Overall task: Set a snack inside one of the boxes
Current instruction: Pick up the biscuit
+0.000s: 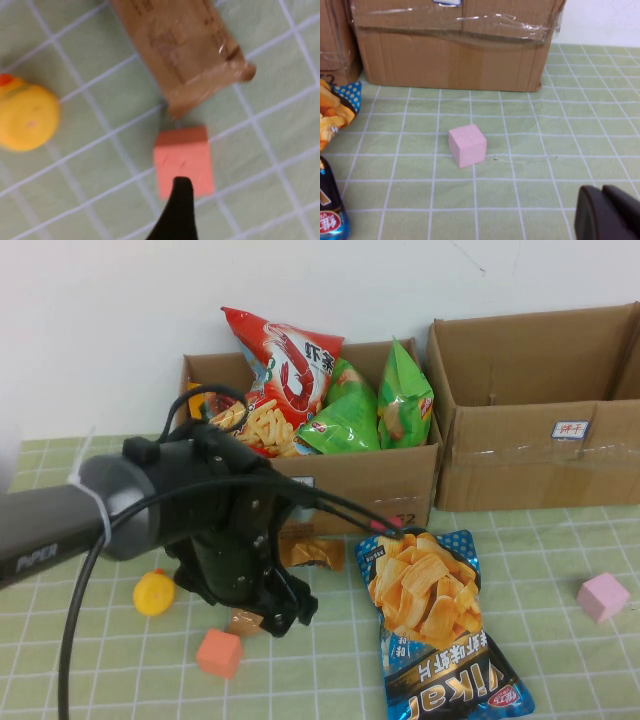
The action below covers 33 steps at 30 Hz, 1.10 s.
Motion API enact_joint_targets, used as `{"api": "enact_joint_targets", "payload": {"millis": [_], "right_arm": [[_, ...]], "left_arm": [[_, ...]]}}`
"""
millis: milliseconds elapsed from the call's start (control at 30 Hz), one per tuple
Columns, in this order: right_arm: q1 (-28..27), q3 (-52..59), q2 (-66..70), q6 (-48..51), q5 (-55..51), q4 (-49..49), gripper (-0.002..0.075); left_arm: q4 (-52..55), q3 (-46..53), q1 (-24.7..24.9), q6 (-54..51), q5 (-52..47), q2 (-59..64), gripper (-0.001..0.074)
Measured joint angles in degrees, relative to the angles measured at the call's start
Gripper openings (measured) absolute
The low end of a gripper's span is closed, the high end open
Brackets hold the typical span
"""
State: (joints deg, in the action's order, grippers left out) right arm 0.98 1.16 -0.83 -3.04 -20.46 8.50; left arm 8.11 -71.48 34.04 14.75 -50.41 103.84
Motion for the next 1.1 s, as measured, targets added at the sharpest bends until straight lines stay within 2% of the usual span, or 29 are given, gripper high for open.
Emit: {"api": "enact_joint_targets", "payload": {"millis": [267, 433, 700, 1100], "right_arm": [[0.0, 0.0, 0.0, 0.0, 0.0, 0.0, -0.0002], [0.0, 0.0, 0.0, 0.0, 0.0, 0.0, -0.0002], [0.0, 0.0, 0.0, 0.0, 0.0, 0.0, -0.0002], [0.0, 0.0, 0.0, 0.0, 0.0, 0.0, -0.0002]], "left_arm": [[-5.7, -0.1, -6.7, -0.1, 7.9, 4.6, 0.0608], [-7.4, -0.1, -9.0, 1.9, 11.5, 8.4, 0.0606], [-12.8, -0.4, -9.2, 2.4, 17.7, 14.3, 0.0606], [-13.1, -0.5, -9.2, 2.4, 23.0, 16.2, 0.0596]]}}
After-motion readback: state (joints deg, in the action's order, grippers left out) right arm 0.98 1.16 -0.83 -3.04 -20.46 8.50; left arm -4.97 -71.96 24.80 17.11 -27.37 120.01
